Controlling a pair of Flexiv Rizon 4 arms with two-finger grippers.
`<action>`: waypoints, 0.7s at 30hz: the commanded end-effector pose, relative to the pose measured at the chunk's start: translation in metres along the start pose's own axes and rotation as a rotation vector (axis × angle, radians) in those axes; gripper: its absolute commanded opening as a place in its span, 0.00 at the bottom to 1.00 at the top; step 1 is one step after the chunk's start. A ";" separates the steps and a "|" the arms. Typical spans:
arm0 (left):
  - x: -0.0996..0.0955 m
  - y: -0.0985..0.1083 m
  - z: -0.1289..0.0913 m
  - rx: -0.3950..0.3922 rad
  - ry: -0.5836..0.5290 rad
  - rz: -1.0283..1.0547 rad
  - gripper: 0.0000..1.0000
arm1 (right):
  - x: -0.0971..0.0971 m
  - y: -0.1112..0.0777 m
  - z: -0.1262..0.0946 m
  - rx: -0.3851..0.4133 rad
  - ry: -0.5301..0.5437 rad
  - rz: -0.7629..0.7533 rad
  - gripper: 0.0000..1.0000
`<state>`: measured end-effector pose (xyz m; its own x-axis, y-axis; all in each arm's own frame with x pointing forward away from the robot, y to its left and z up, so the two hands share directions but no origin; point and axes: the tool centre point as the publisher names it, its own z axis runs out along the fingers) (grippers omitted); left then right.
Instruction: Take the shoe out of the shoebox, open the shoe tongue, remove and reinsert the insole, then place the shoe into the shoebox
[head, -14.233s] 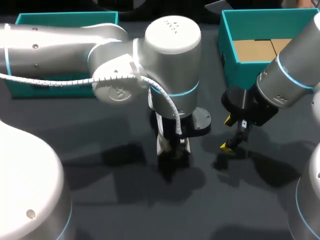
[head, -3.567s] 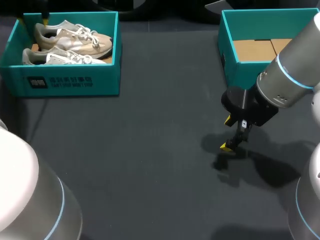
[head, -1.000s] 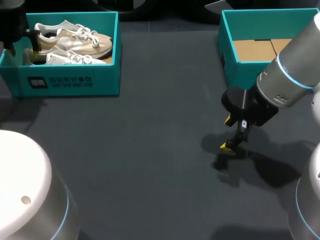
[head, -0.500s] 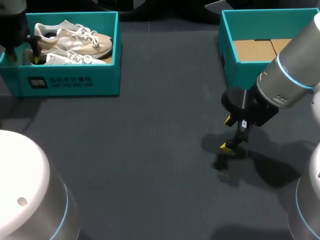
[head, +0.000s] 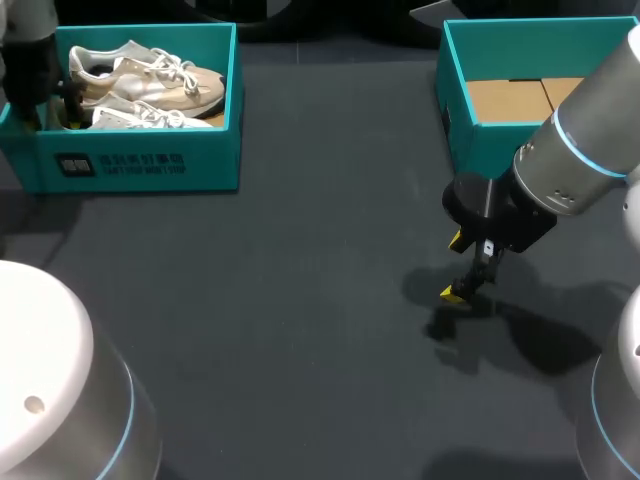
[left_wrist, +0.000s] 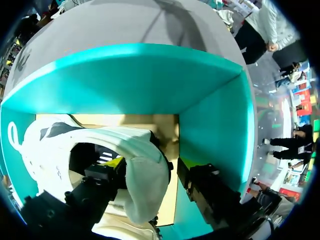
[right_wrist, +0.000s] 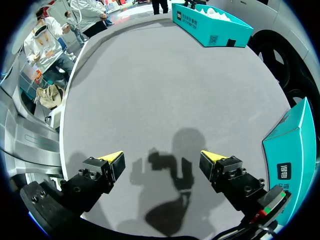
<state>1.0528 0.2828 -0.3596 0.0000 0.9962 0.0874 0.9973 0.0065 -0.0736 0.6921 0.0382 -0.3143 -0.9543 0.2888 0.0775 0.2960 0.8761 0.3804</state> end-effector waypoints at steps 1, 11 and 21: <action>0.000 0.003 0.004 0.005 0.003 0.000 0.63 | 0.002 -0.001 0.001 0.000 -0.003 0.000 1.00; 0.001 0.001 0.011 0.018 0.013 0.002 0.30 | 0.002 -0.001 0.001 0.000 -0.003 0.000 1.00; 0.008 -0.006 0.008 0.014 0.024 0.008 0.00 | 0.002 -0.001 0.001 0.000 -0.003 0.000 1.00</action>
<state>1.0505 0.2940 -0.3667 0.0080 0.9940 0.1095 0.9956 0.0022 -0.0934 0.6921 0.0383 -0.3143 -0.9543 0.2888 0.0775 0.2960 0.8761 0.3804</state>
